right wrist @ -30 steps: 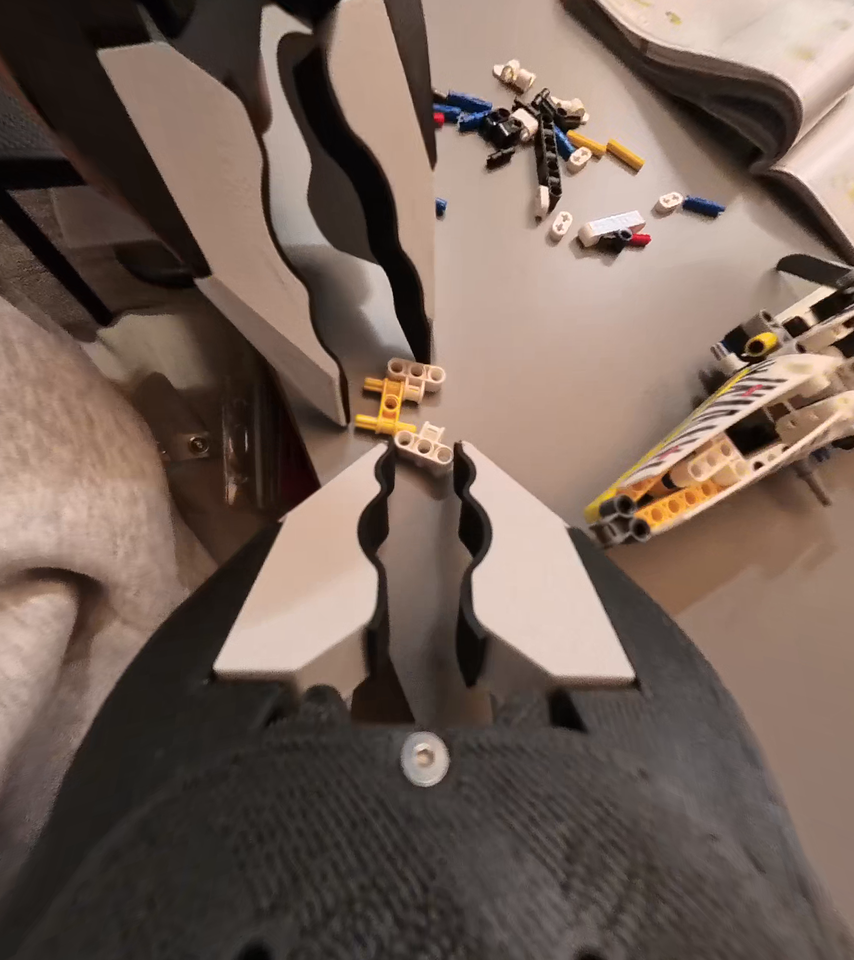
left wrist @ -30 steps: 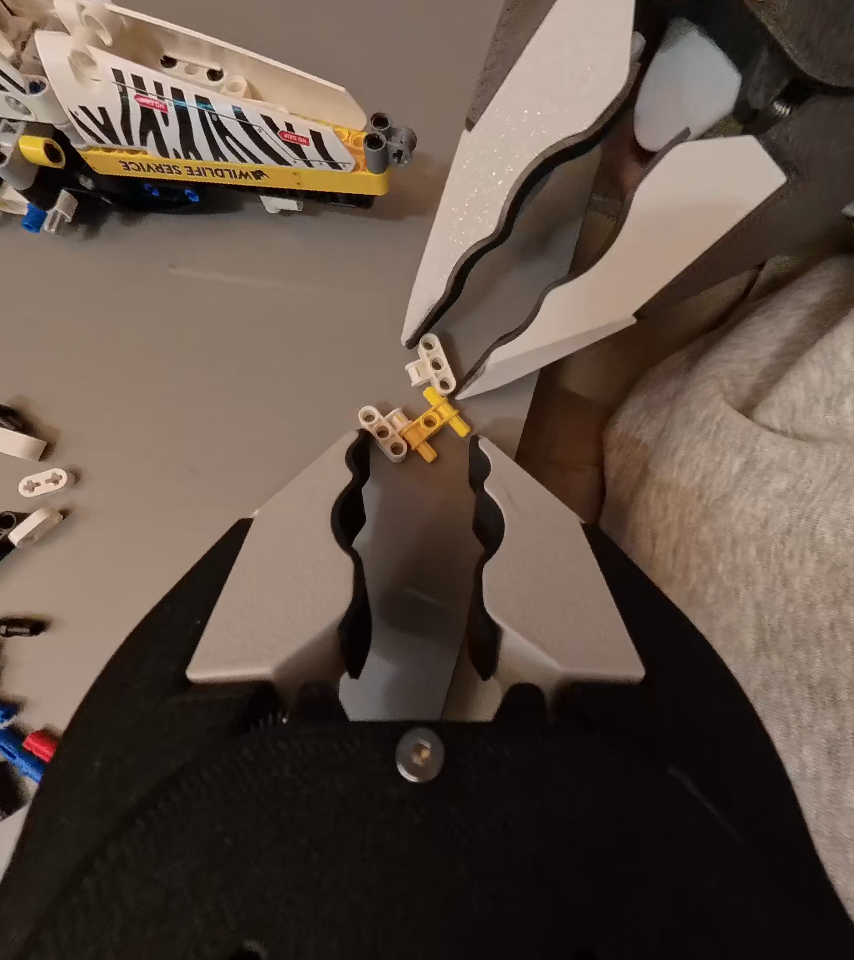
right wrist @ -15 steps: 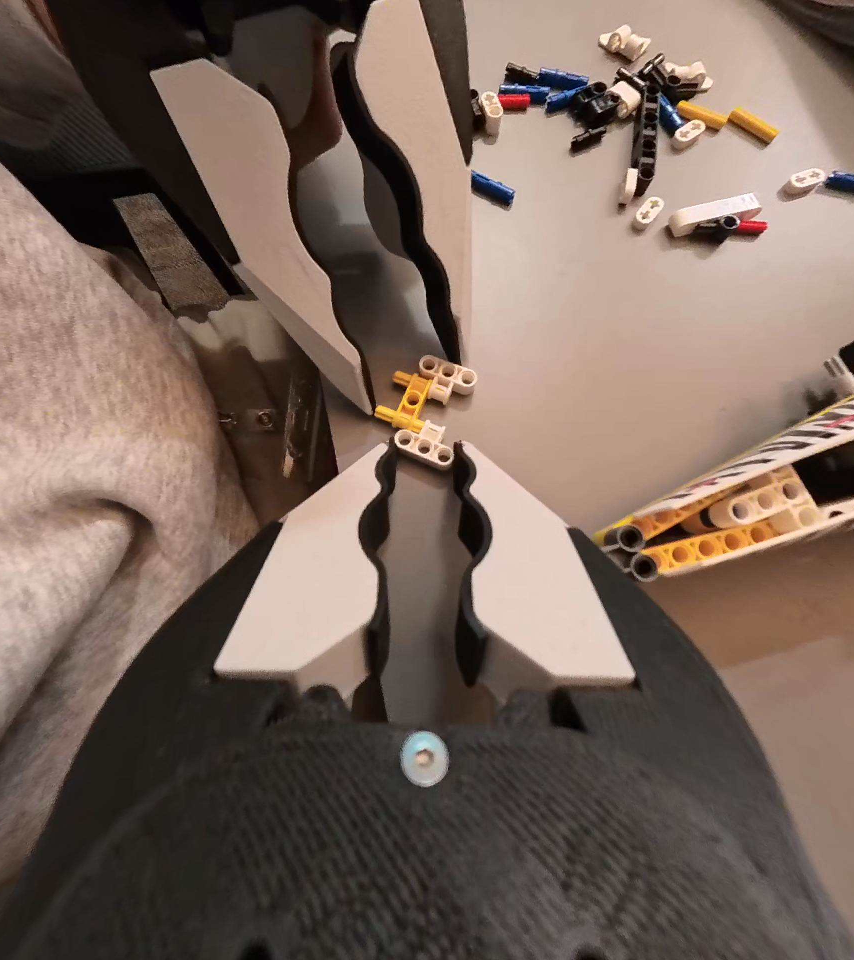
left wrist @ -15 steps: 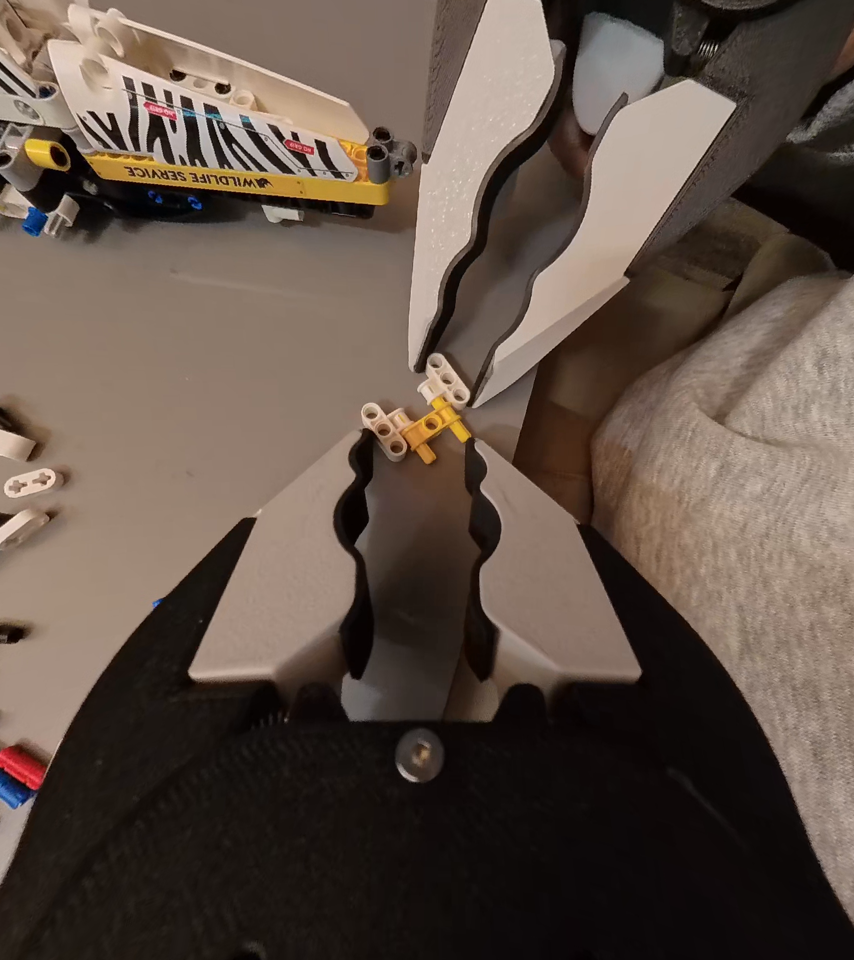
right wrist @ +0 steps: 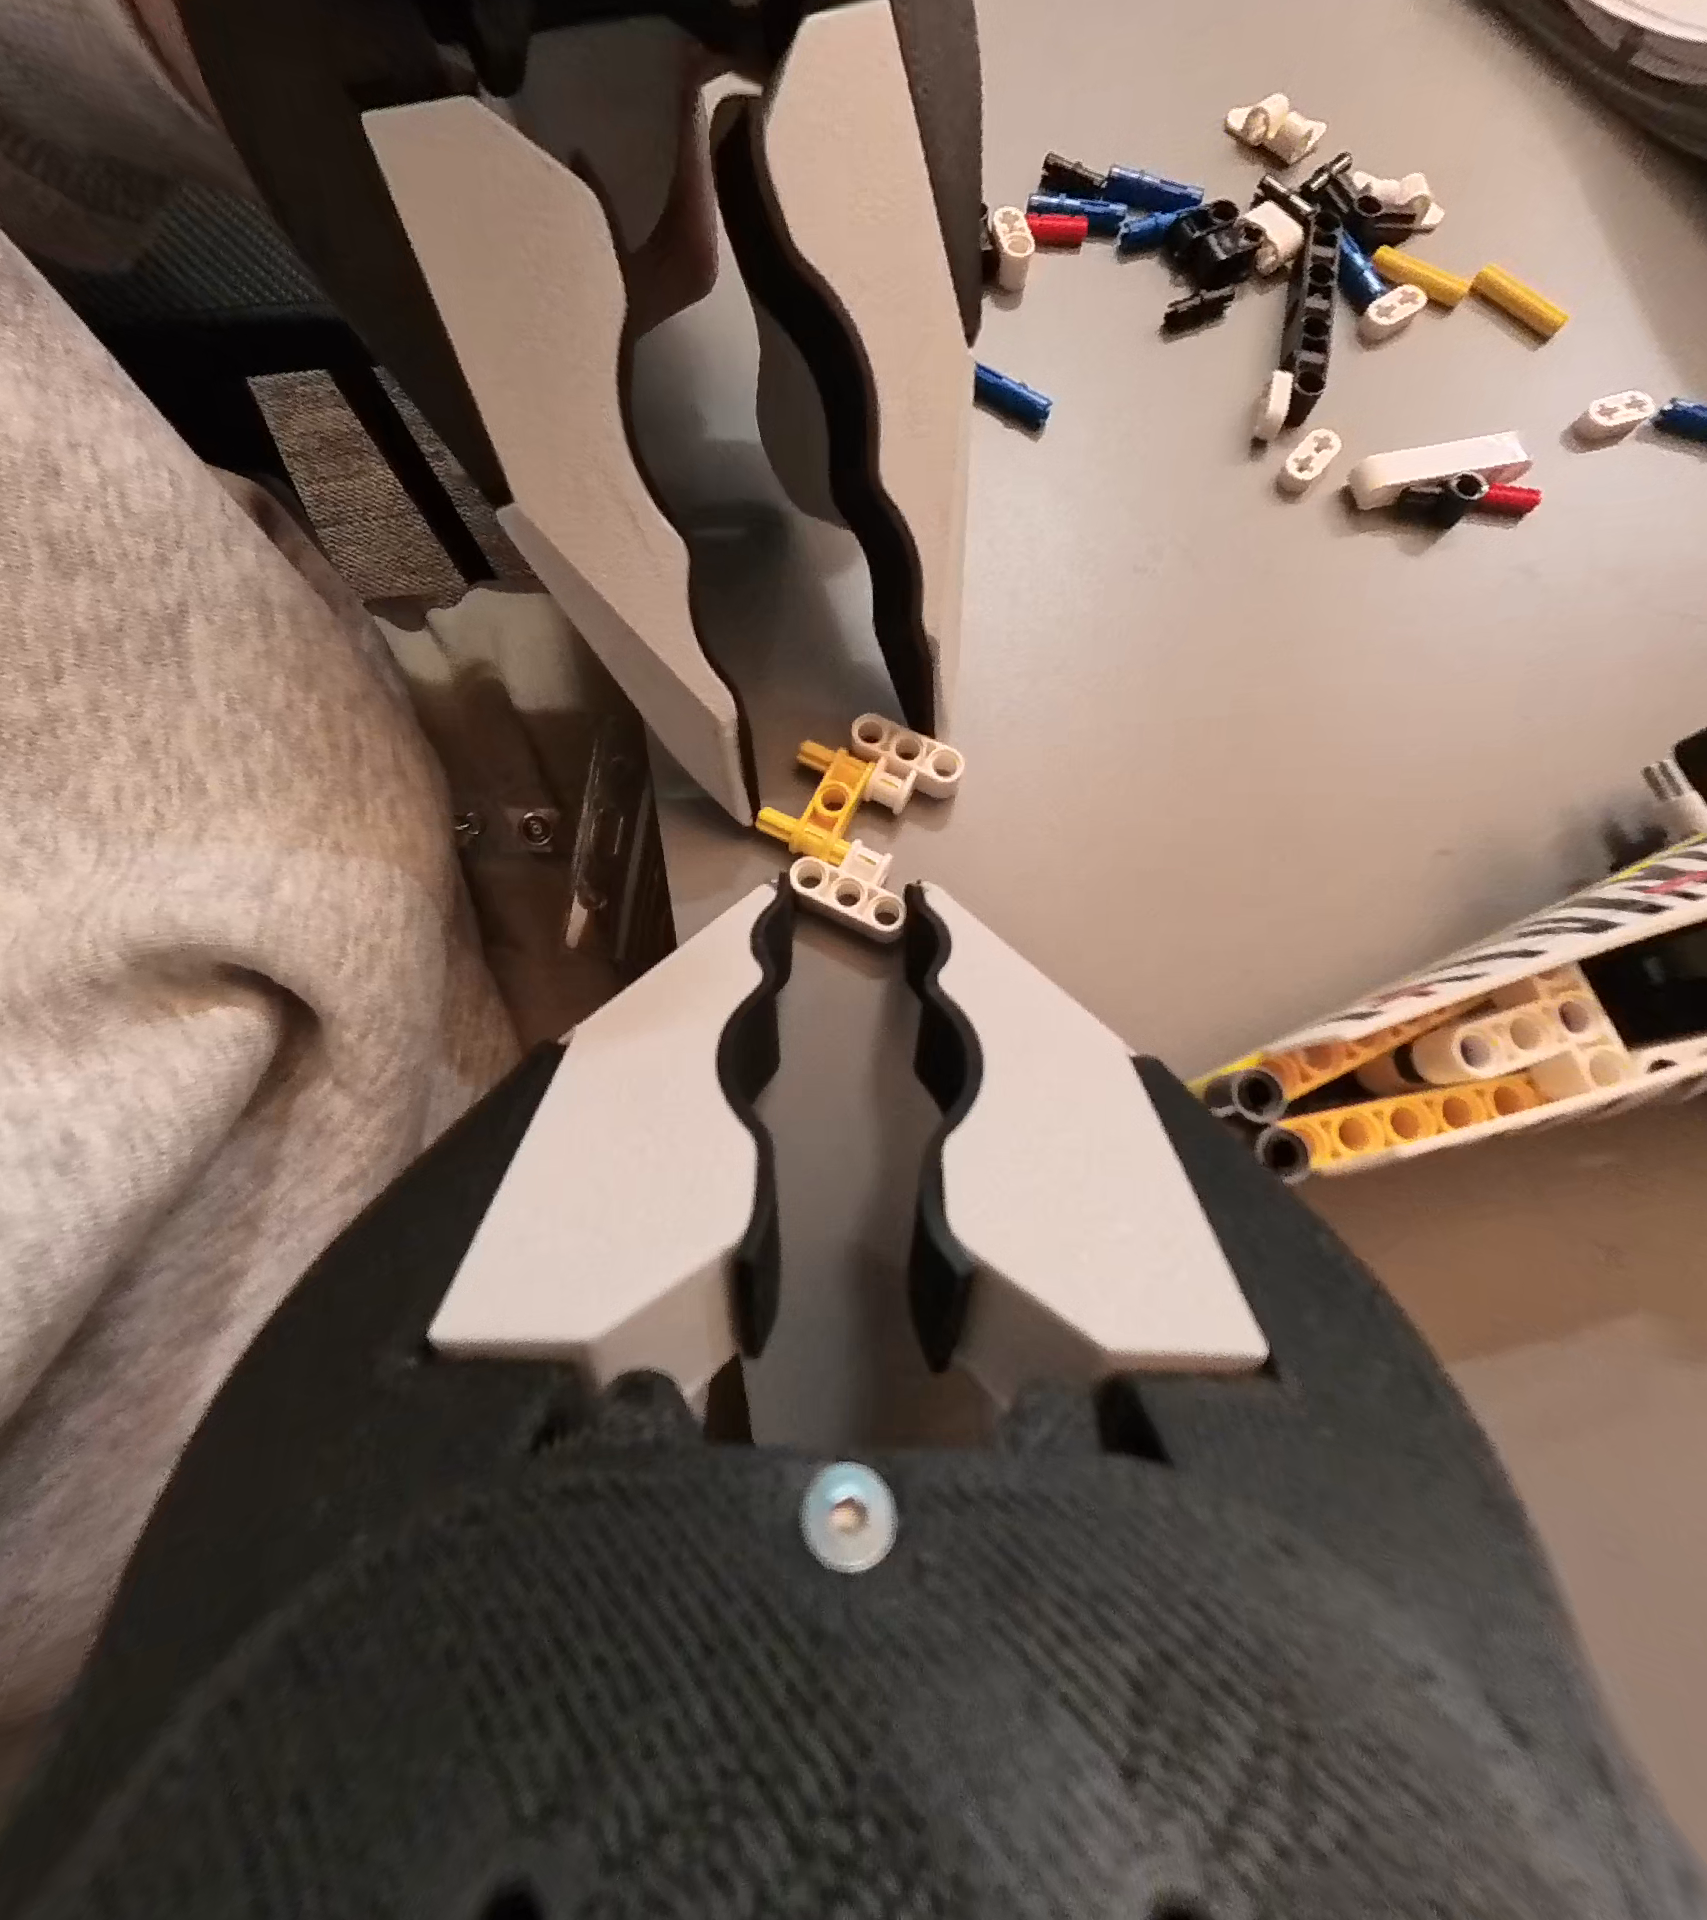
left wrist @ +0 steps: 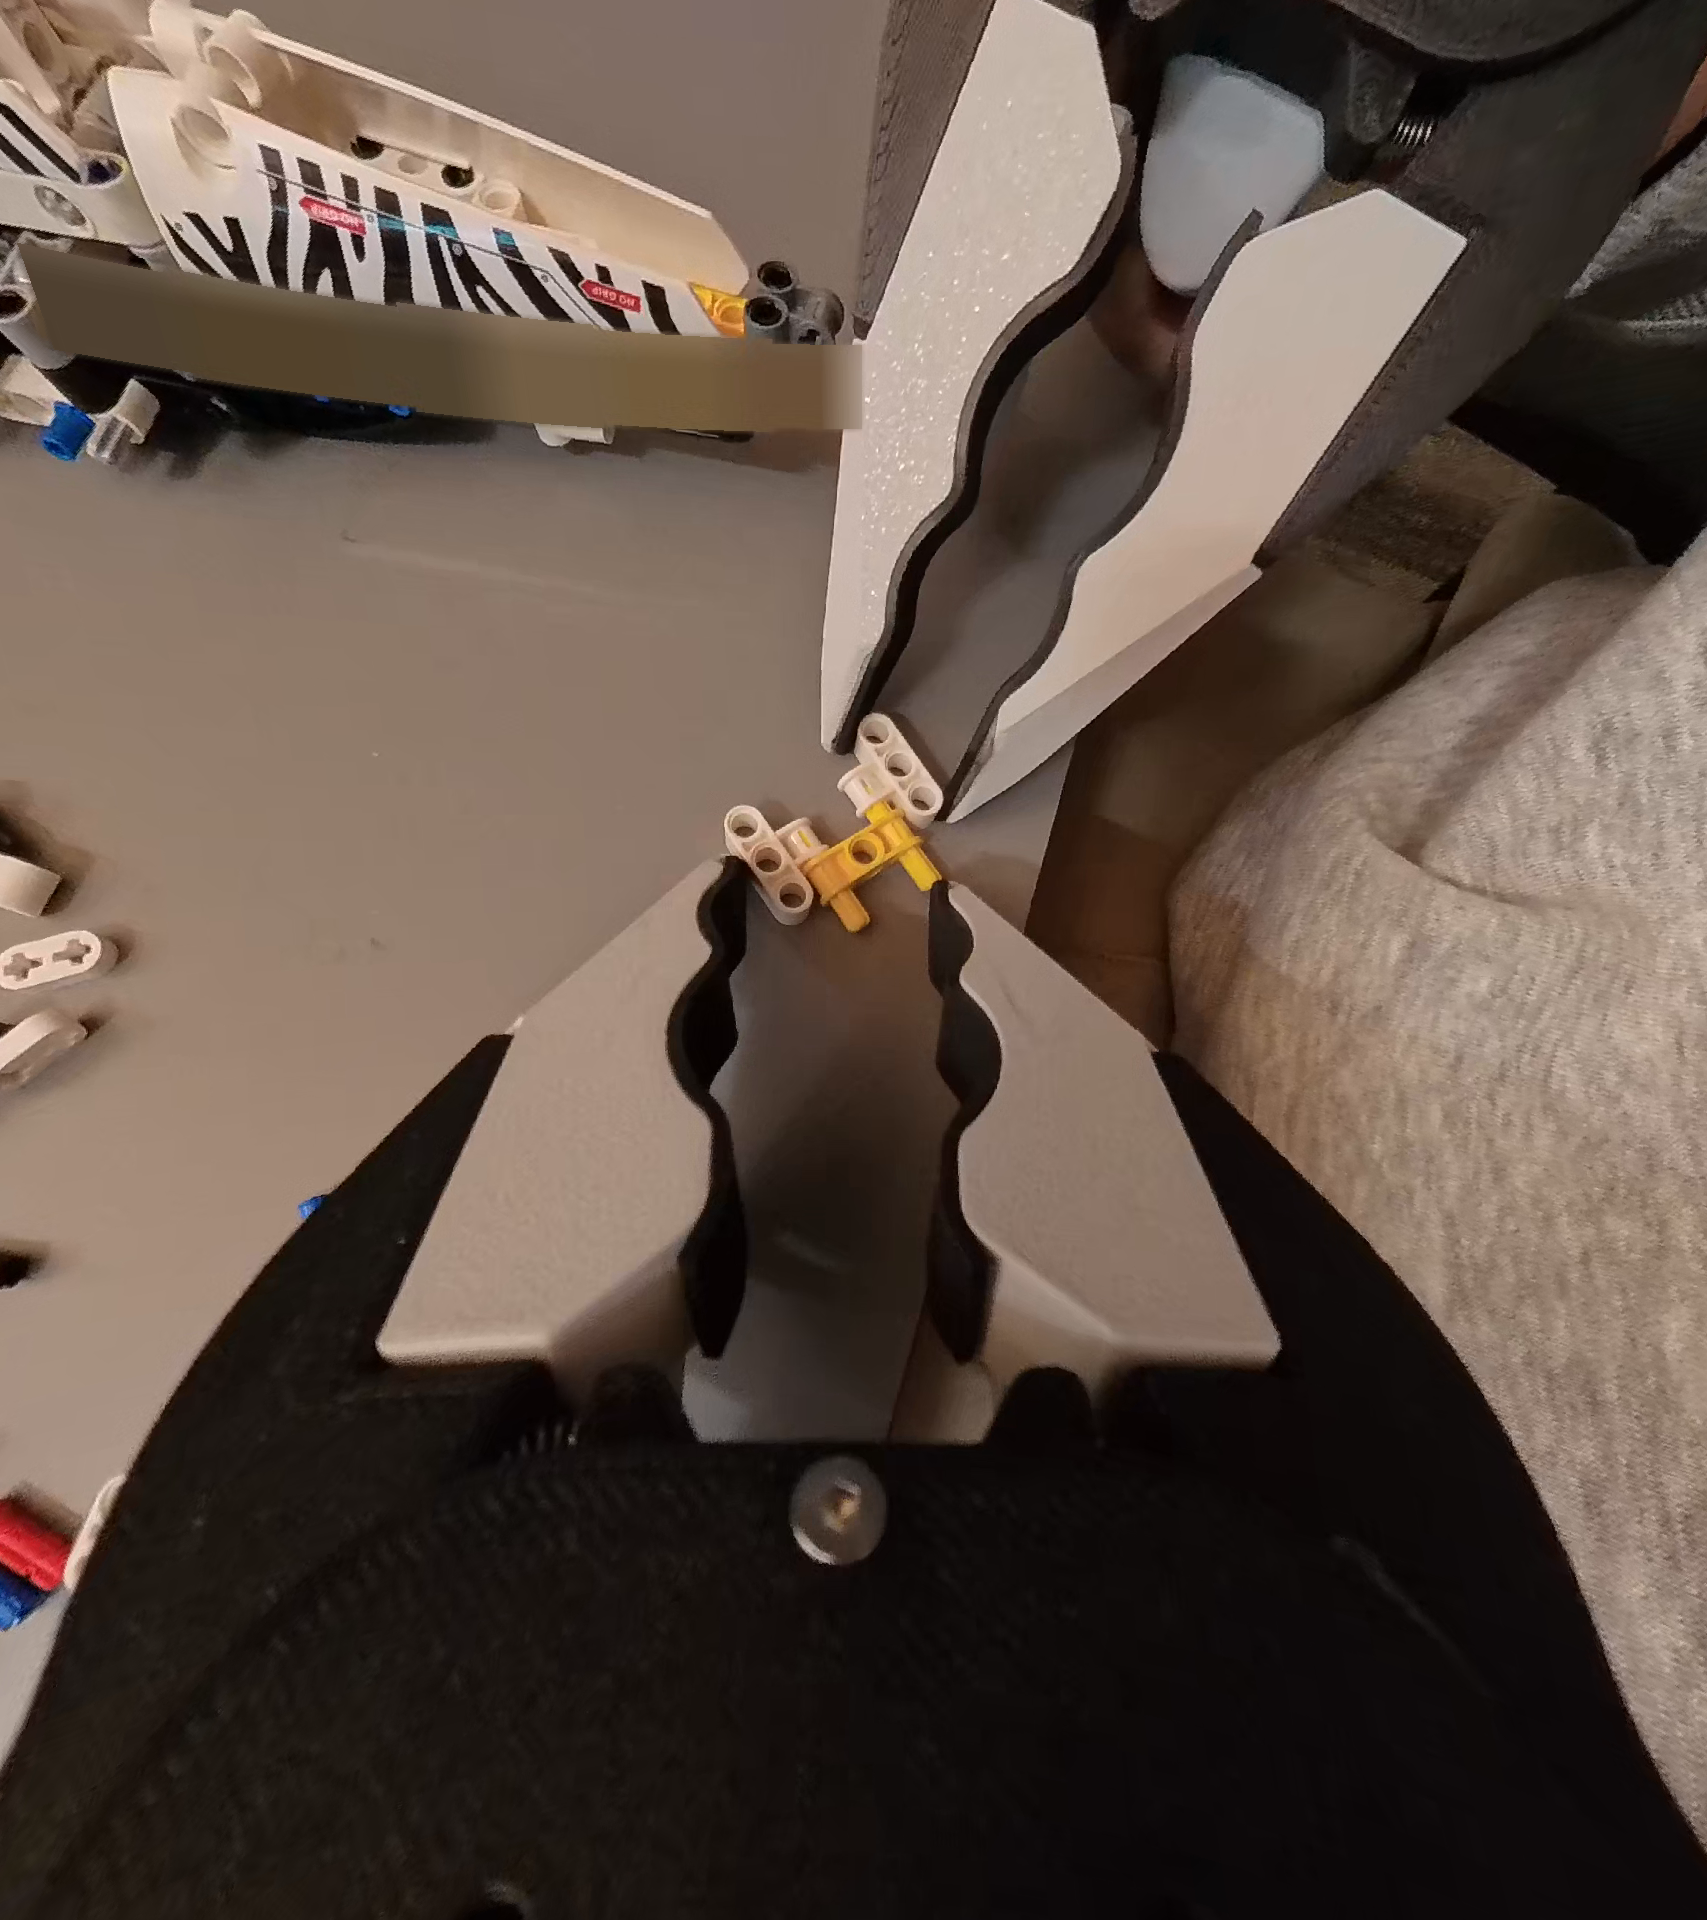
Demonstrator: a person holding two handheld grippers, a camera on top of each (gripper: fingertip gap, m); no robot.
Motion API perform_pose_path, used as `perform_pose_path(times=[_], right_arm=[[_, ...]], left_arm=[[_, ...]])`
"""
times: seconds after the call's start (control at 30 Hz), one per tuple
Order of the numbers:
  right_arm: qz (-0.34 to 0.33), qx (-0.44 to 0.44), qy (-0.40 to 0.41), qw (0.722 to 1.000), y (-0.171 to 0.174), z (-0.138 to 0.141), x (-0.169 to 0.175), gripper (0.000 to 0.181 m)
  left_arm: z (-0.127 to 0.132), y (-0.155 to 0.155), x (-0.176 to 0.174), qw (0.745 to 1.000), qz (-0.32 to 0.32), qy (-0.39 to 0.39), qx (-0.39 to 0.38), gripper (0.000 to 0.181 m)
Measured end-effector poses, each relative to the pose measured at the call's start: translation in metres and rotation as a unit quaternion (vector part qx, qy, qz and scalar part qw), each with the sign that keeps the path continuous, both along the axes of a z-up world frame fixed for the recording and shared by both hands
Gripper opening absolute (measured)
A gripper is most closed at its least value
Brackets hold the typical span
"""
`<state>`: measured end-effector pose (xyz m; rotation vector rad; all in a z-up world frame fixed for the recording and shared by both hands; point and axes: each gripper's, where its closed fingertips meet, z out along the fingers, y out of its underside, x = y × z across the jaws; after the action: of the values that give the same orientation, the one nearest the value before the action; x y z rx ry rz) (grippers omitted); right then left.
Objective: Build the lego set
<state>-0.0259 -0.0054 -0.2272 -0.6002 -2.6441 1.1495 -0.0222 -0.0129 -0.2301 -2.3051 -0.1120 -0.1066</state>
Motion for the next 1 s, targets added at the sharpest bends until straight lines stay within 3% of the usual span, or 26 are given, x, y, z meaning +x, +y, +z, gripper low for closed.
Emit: perform_pose_path(times=[0.03,0.77,1.0], right_arm=[[0.002,0.002,0.001,1.0,0.0,0.0,0.0,0.019],[0.07,0.021,0.005,0.997,-0.002,0.0,0.002,0.017],[0.089,0.001,-0.01,0.996,-0.007,0.0,0.009,0.006]], left_arm=[[0.0,0.0,0.0,1.0,0.001,-0.002,0.001,0.033],[-0.002,0.0,0.0,1.0,0.005,-0.017,0.008,0.032],[-0.001,-0.003,-0.01,1.0,0.01,-0.024,0.011,0.025]])
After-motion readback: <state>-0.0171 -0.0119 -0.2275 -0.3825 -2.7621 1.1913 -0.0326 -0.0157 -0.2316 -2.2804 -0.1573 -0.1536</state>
